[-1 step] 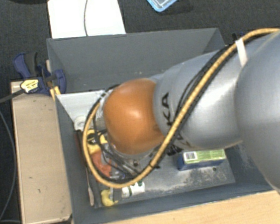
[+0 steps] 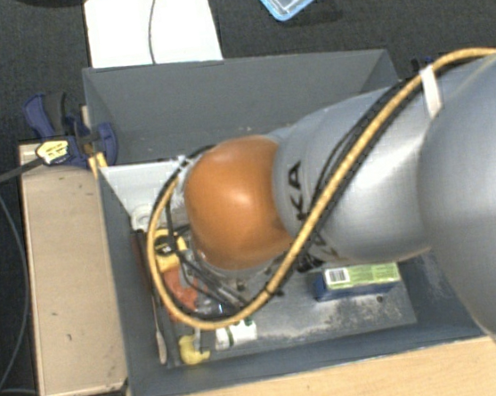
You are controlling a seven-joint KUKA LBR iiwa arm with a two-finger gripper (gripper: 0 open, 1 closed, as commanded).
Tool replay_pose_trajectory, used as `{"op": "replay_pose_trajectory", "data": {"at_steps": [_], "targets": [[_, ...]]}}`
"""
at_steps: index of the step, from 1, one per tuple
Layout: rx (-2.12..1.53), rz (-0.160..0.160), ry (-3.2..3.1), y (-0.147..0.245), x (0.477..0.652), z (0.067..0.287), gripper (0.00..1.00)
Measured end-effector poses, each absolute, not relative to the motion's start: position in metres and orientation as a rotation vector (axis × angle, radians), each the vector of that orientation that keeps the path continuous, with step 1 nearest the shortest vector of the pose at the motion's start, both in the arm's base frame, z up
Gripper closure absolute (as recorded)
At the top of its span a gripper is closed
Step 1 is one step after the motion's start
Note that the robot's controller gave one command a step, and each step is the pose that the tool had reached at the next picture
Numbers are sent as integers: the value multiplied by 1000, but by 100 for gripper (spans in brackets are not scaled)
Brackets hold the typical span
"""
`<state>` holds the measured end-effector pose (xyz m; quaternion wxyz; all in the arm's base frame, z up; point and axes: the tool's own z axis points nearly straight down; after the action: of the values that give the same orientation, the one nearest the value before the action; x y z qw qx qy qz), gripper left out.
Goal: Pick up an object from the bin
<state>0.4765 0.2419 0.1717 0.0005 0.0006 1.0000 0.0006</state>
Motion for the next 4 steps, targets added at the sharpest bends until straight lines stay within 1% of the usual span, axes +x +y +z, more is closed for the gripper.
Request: {"op": "replay_pose_trajectory", "data": {"at_steps": [1,2,3,4], "targets": [[-190,2,3133,183,495,124,0],[-265,8,3121,197,534,89,0],[-257,9,3123,195,533,90,0],[-134,13,3126,141,562,90,0]]}}
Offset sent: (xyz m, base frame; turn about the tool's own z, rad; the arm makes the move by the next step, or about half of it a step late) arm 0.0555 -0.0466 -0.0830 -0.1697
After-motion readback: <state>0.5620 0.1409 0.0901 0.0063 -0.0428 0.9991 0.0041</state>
